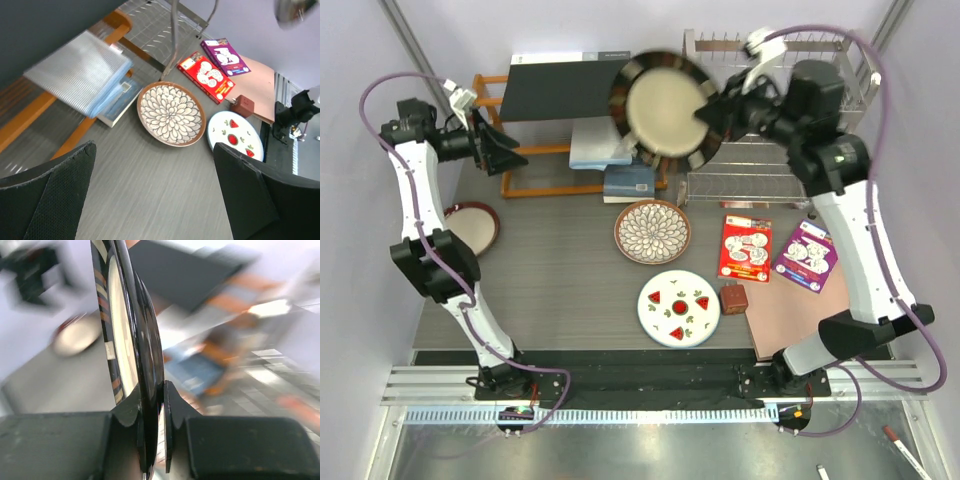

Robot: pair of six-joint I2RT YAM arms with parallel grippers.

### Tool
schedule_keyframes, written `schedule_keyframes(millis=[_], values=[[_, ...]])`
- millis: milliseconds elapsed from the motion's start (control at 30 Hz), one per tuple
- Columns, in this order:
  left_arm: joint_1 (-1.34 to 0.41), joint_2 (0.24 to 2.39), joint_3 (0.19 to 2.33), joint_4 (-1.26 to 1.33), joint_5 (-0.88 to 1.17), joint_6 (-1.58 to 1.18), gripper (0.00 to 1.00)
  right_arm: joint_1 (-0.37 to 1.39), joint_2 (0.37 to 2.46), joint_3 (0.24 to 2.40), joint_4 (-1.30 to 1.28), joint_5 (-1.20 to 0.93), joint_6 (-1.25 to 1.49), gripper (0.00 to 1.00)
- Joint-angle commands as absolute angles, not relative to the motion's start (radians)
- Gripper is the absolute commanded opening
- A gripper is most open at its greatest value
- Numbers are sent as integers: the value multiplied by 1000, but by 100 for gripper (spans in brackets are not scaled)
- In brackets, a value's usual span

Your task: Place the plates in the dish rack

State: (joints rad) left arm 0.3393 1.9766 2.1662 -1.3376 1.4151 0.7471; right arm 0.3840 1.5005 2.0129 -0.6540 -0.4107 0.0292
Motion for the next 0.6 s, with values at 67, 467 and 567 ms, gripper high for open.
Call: schedule_keyframes(millis=[67, 467, 567], values=[[187, 1767, 2081, -1061, 988, 80, 99, 272, 1479, 2175, -352, -19, 25, 1], [72, 1525, 1750, -646, 439, -167, 99, 131, 1538, 2229, -74, 311, -192, 1], [34, 1468, 1655, -611, 381, -216, 99, 71, 1574, 2269, -80, 298, -207, 1]])
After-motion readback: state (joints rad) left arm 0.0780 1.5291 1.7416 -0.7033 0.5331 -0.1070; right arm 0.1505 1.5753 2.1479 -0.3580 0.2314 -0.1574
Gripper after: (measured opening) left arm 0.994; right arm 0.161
